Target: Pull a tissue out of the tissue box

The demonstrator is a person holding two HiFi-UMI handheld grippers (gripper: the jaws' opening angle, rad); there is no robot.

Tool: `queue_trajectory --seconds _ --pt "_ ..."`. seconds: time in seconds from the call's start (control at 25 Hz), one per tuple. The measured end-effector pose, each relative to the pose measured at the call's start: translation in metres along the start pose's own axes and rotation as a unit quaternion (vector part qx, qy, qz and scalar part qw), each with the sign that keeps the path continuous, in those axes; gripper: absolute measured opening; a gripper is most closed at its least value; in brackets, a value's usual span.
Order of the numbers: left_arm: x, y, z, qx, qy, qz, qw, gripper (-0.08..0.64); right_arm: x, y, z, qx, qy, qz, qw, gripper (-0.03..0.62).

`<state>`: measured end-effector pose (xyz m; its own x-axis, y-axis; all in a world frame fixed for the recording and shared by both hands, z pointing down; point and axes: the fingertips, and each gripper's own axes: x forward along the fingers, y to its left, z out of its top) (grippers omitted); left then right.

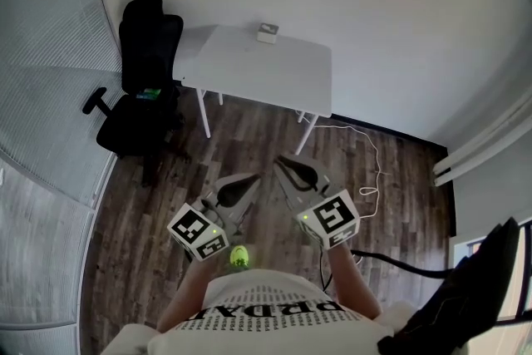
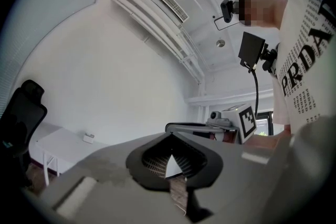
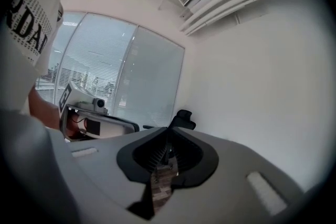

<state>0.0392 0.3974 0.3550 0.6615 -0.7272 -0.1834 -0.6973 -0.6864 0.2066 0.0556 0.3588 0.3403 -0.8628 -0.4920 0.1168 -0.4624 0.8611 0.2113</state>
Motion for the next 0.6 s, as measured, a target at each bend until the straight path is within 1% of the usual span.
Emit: queue_trajectory --seconds 0.28,0.44,0.6 --pt "-0.001 0.049 0.006 -0.006 0.011 -0.024 0.9996 -0.011 0.052 -0.015 -0.004 0.005 0.019 -0.018 1.000 0.026" --pt "-0.002 0.073 0.008 -0.013 0.014 -0.025 0.9995 -0.011 0.073 -0.026 -0.011 0.012 0.032 -0.022 0.999 0.026" --pt "0.000 0.087 0.001 -0.028 0.024 -0.027 0.9989 -0.011 0.081 -0.039 -0.018 0.017 0.042 -0.028 0.999 0.026"
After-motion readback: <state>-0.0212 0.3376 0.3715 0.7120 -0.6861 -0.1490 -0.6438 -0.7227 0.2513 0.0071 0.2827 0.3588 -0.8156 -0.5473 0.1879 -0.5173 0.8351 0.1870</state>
